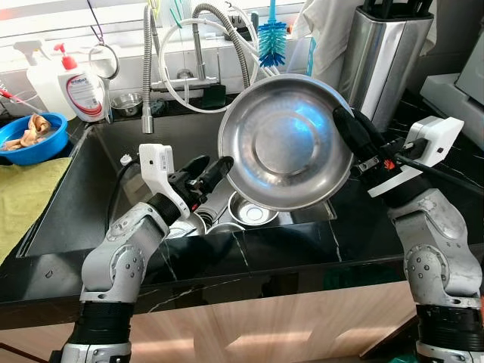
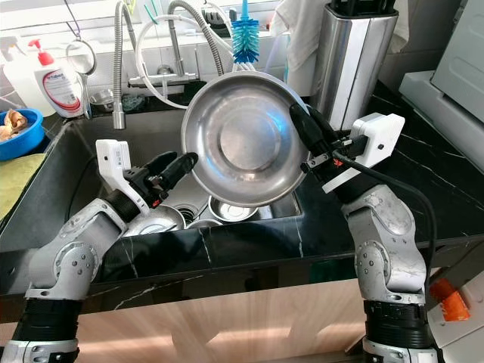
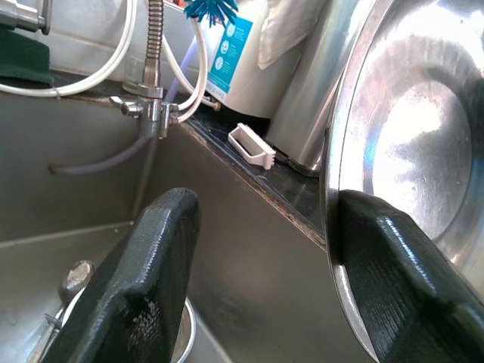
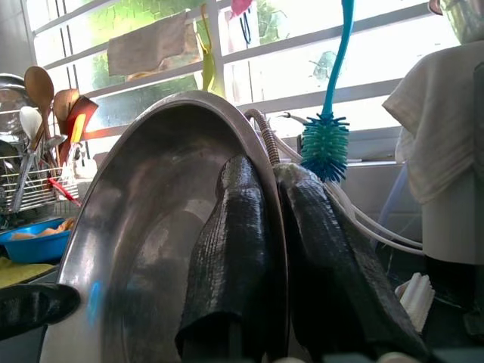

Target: Kitchen organization

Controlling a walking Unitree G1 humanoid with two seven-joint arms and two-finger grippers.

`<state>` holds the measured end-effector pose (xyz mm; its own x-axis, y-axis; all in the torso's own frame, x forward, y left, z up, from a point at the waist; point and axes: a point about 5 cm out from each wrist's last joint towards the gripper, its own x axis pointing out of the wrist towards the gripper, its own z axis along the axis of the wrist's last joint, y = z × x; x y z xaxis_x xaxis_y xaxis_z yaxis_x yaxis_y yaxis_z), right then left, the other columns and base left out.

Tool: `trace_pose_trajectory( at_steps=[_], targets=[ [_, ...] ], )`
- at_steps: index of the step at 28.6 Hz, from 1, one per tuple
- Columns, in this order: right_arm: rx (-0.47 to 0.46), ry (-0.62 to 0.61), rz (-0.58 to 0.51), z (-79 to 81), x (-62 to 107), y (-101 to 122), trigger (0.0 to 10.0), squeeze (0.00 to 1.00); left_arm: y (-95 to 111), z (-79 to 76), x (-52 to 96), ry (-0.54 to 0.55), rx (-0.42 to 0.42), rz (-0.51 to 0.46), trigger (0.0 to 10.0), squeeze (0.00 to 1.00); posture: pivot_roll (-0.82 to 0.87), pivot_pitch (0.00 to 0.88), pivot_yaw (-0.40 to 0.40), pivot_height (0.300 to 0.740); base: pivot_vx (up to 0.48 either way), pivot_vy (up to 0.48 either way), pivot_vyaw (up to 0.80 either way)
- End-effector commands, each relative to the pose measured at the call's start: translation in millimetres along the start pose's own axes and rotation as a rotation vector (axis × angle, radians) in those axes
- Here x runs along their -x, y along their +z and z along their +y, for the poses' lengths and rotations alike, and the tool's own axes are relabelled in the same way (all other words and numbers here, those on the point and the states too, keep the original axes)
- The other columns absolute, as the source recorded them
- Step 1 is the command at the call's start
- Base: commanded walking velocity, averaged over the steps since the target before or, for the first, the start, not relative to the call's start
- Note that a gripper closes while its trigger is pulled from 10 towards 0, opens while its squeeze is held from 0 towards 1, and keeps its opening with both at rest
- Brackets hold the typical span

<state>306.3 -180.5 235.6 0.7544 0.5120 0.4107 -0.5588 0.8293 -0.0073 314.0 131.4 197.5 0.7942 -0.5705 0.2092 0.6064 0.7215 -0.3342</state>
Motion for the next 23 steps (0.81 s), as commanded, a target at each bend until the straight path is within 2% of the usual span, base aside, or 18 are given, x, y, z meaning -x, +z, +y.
trace_pose_trajectory(
  at_steps=[1,18,19,20,21,23],
  targets=[
    [0.010,0.044,-0.032,7.7,-7.4,9,10.0,0.00,7,6.2,0.8,0.041,-0.026,-0.021,10.0,0.00,-0.07,0.000,0.045,0.740,0.000,0.000,0.00],
    [-0.031,0.044,-0.011,16.7,-13.8,-3,10.0,0.00,11,8.2,0.8,0.052,-0.009,-0.055,9.8,0.00,-0.06,0.000,0.042,0.740,0.000,0.000,0.00],
    [-0.031,0.043,-0.011,16.8,-13.8,-3,10.0,0.00,11,8.3,1.0,0.052,-0.008,-0.055,8.5,0.00,-0.06,0.000,0.042,0.740,0.000,0.000,0.00],
    [-0.031,0.043,-0.011,16.8,-13.7,-3,10.0,0.00,11,8.2,1.4,0.052,-0.006,-0.054,3.9,0.00,-0.06,0.000,0.042,0.740,0.000,0.000,0.00],
    [-0.031,0.044,-0.011,16.9,-13.6,-3,10.0,0.00,11,8.0,1.5,0.049,-0.006,-0.053,0.3,0.00,-0.06,0.000,0.042,0.740,0.000,0.000,0.00],
    [-0.030,0.045,-0.010,16.7,-13.7,-3,10.0,0.00,11,7.6,1.5,0.045,-0.004,-0.054,0.0,0.00,-0.06,0.000,0.042,0.740,0.000,0.000,0.00]
  ],
)
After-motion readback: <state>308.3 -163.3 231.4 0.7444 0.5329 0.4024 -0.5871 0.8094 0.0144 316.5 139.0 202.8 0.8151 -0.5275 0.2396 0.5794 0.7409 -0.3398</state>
